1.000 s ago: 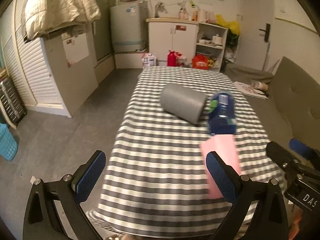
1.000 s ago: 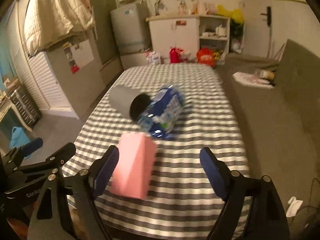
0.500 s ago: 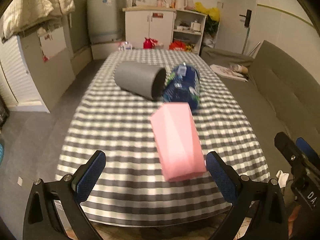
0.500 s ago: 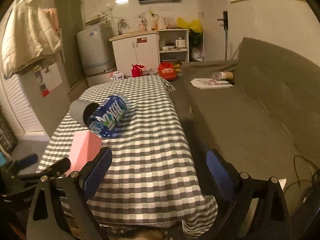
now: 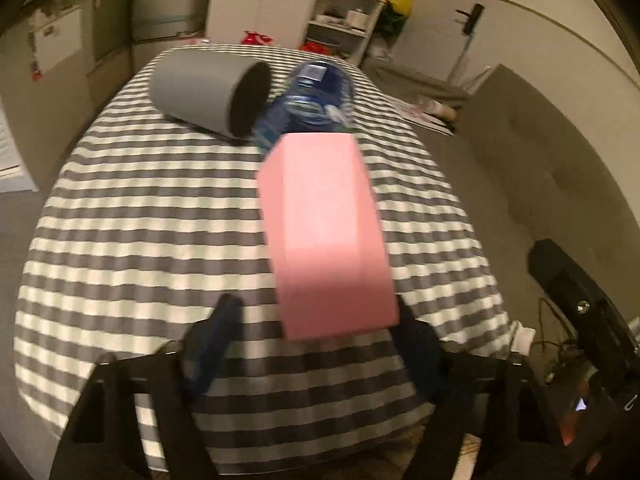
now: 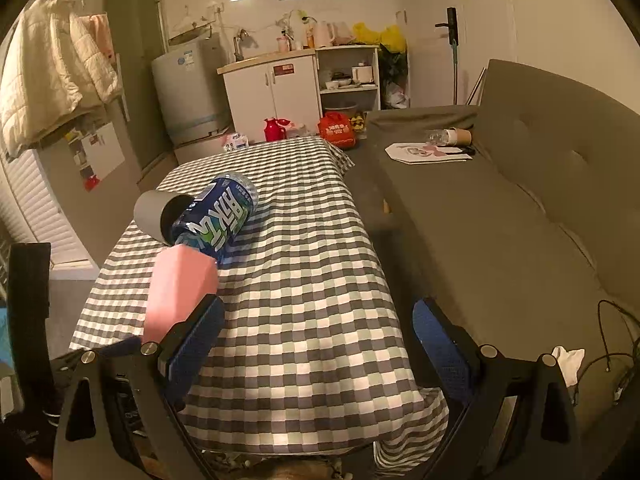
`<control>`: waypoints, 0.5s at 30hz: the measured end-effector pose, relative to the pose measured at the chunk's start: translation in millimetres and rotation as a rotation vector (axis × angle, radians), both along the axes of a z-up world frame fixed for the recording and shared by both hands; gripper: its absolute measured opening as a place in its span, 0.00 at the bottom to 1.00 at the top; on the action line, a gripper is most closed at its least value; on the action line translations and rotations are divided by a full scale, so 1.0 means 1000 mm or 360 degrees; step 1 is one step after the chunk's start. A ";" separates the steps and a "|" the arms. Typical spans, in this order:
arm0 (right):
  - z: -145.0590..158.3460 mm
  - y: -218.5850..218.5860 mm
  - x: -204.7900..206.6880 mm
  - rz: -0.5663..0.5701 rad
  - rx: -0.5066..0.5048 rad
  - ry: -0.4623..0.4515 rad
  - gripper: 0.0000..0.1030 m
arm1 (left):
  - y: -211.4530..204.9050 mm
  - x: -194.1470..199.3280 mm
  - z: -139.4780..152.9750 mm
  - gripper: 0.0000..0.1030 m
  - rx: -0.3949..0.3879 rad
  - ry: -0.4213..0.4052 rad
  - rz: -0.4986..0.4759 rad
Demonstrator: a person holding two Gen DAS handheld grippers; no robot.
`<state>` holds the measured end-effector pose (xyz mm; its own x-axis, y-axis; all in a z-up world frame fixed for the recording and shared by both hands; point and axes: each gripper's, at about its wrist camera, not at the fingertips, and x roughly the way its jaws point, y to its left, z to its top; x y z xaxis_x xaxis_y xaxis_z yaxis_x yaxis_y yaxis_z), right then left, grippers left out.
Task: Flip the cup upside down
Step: 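Grasp the pink cup with the left tool while the right tool releases it, then rotate the pink cup in the left tool so its opening faces down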
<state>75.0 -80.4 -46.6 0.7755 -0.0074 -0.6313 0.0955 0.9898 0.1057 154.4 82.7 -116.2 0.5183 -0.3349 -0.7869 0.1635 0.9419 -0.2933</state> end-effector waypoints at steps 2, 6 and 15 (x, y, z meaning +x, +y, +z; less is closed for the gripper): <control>0.000 0.000 0.001 0.0000 -0.0001 0.0003 0.93 | -0.004 0.001 0.000 0.53 0.0002 0.0001 -0.0030; 0.000 0.001 0.000 0.0000 -0.0020 0.0002 0.93 | 0.001 0.000 0.006 0.53 -0.0006 0.0032 -0.0011; 0.003 0.008 -0.001 0.0015 -0.0074 -0.0001 0.93 | 0.044 -0.018 0.046 0.53 0.0115 0.0011 0.0001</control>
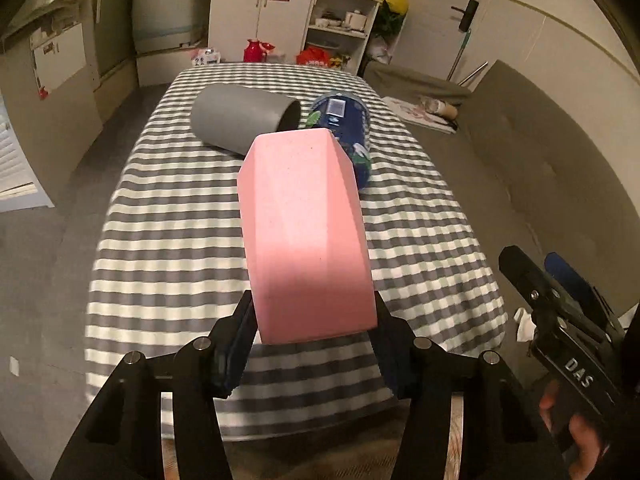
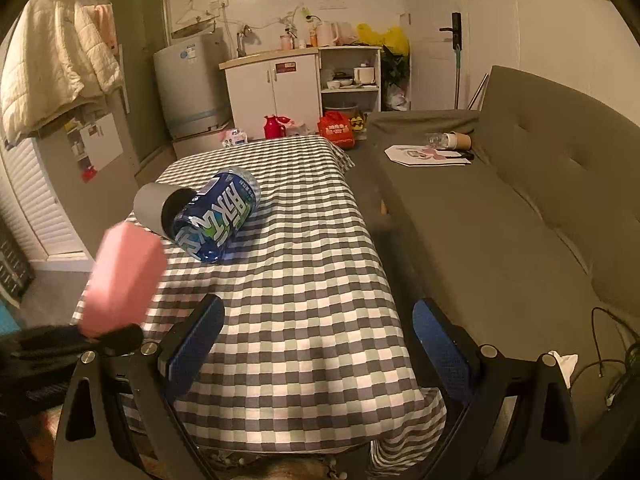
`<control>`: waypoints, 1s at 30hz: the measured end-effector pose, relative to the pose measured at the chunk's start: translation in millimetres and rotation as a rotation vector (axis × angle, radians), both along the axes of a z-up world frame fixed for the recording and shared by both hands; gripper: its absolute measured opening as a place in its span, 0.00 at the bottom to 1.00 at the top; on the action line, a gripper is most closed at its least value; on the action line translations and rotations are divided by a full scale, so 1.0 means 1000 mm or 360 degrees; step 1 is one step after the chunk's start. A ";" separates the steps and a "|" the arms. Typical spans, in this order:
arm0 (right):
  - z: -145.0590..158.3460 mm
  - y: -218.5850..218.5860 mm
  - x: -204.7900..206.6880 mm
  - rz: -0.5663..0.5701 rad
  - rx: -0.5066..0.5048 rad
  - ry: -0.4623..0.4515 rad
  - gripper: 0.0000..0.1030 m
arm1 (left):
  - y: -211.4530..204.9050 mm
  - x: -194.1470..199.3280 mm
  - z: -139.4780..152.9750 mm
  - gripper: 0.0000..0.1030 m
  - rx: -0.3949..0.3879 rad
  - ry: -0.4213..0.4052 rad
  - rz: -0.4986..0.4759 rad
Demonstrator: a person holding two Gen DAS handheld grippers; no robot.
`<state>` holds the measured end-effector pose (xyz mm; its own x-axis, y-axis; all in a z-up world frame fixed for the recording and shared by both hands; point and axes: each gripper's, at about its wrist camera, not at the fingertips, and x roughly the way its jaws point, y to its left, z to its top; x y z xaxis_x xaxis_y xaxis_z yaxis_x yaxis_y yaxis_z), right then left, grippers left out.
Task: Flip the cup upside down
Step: 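Rotate the pink cup in the left tool so its opening faces down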
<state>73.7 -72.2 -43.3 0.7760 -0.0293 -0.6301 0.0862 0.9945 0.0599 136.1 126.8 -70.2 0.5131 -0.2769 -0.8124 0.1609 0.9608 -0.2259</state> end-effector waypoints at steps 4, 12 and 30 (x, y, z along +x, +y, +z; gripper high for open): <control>0.002 0.003 -0.001 0.0009 -0.0031 -0.0007 0.93 | 0.004 -0.004 0.003 0.53 0.0025 0.0121 -0.0075; 0.001 0.001 -0.001 0.0000 0.0017 -0.0005 0.93 | -0.001 -0.018 0.002 0.53 0.0344 0.0334 -0.0309; -0.010 -0.022 0.003 -0.0022 0.0191 0.0024 0.93 | -0.023 0.026 0.020 0.53 0.0541 0.0243 -0.0435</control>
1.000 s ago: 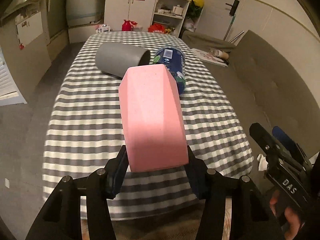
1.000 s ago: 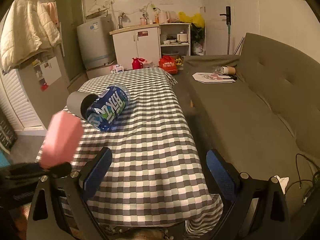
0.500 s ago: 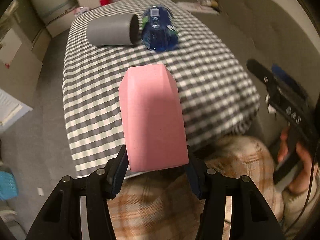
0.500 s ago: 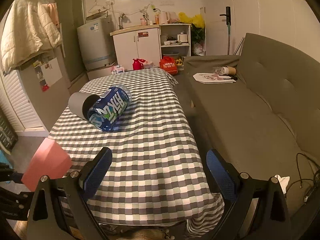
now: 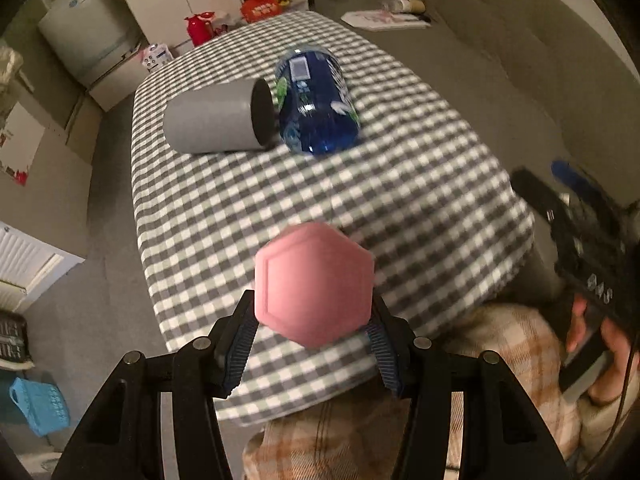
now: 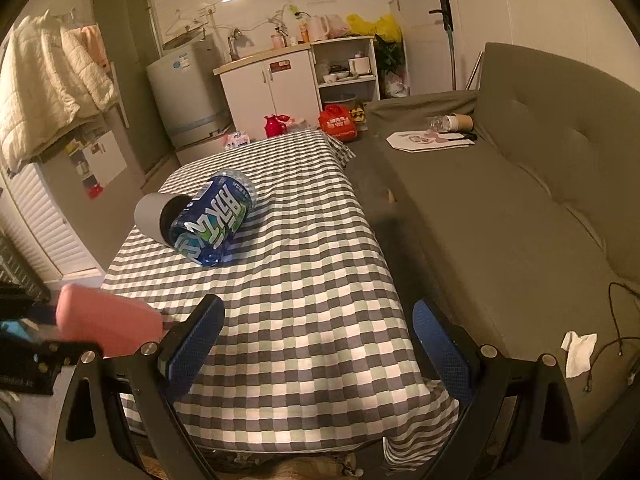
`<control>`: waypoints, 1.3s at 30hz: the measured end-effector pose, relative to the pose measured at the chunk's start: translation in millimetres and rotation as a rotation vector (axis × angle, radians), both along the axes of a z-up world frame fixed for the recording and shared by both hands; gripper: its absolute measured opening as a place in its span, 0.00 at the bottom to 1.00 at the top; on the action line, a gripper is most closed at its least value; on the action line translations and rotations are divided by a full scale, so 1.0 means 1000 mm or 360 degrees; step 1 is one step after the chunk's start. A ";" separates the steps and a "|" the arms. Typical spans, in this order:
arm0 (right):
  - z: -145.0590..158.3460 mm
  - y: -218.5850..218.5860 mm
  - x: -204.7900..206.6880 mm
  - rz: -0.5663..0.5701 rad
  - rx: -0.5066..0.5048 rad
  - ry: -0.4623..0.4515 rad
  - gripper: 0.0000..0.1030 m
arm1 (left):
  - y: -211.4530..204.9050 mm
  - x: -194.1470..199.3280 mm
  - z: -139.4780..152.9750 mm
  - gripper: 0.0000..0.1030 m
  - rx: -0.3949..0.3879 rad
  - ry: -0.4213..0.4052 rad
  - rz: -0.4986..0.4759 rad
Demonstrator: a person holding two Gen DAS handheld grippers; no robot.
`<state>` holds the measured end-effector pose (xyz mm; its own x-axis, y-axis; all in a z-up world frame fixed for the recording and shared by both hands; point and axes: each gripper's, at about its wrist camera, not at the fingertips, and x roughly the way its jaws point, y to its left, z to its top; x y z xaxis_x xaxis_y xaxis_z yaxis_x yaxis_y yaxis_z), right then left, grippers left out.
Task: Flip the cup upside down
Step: 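Rotate the pink cup in the left tool so its opening faces down, then lower the pink cup onto the tablecloth and open the left tool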
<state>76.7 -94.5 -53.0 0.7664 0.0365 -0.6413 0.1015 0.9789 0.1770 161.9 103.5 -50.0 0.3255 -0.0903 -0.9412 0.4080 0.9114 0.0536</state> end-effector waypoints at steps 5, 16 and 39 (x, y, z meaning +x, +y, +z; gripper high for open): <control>0.003 0.001 -0.001 0.0009 -0.0016 -0.0022 0.93 | -0.002 0.010 0.000 0.53 -0.0056 -0.0034 0.0030; 0.009 0.016 -0.003 0.0039 -0.0108 -0.0048 0.93 | 0.006 -0.002 -0.035 0.70 -0.0218 -0.0152 0.0111; 0.010 0.031 0.002 0.0088 -0.0213 -0.0027 0.93 | 0.006 0.023 -0.065 0.80 -0.0444 -0.0213 0.0302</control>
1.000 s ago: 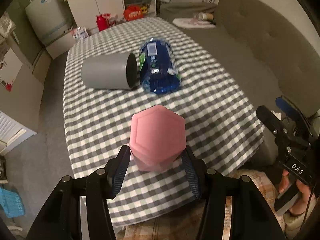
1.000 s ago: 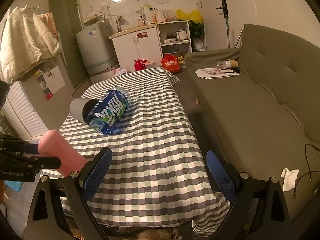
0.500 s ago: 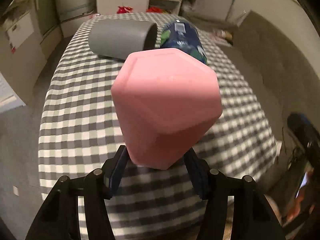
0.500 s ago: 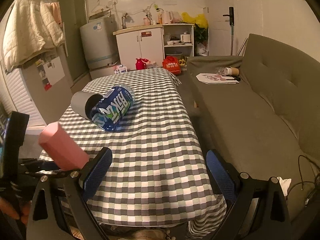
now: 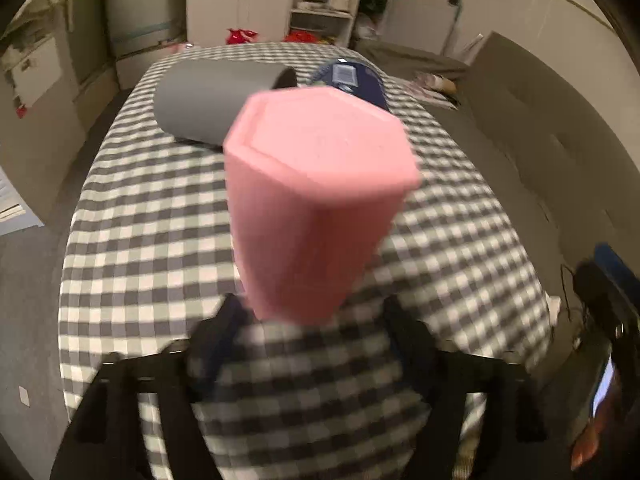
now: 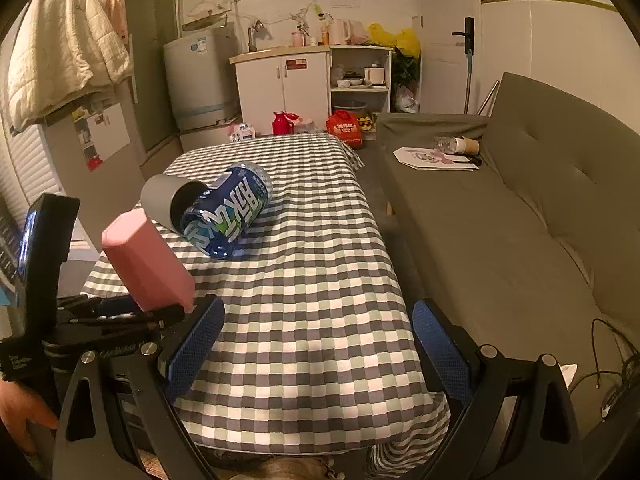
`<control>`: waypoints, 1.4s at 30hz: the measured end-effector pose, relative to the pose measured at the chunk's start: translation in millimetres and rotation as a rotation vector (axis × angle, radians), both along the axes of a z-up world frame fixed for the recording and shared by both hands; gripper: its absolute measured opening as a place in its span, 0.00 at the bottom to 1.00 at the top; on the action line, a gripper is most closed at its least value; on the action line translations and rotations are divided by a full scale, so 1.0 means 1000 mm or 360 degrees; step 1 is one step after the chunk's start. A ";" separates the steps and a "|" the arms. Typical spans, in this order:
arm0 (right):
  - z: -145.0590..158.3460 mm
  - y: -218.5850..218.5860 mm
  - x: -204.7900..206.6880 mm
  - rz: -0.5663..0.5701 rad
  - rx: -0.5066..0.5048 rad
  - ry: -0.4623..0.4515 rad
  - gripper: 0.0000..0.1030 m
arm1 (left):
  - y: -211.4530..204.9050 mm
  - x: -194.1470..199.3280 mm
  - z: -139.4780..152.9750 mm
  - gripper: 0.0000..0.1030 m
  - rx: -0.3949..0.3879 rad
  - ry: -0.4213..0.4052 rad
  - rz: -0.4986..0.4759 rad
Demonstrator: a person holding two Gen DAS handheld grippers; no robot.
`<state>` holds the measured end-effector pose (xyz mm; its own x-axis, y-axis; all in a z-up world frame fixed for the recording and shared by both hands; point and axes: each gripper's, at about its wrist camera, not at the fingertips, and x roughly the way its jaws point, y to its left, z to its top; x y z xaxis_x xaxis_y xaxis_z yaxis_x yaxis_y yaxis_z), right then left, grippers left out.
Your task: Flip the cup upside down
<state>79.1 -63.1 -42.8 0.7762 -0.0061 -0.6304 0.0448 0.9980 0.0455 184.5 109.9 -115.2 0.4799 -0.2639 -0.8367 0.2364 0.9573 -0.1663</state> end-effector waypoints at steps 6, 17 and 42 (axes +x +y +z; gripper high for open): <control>0.010 0.009 -0.010 0.0078 0.0025 -0.0044 0.93 | 0.019 -0.033 0.014 0.81 0.0007 -0.0007 0.0032; 0.030 0.050 -0.037 0.0211 -0.0047 -0.0204 0.95 | 0.075 -0.094 0.076 0.90 0.0049 -0.0596 0.0336; 0.034 0.061 -0.056 0.0181 -0.0120 -0.0396 1.00 | 0.084 -0.140 0.091 1.00 0.0011 -0.0933 0.0435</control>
<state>23.2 -2.1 -8.5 0.9053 0.0503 -0.4217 -0.0710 0.9969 -0.0334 44.8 194.1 -23.7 0.9069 -0.0629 -0.4167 0.0335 0.9964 -0.0773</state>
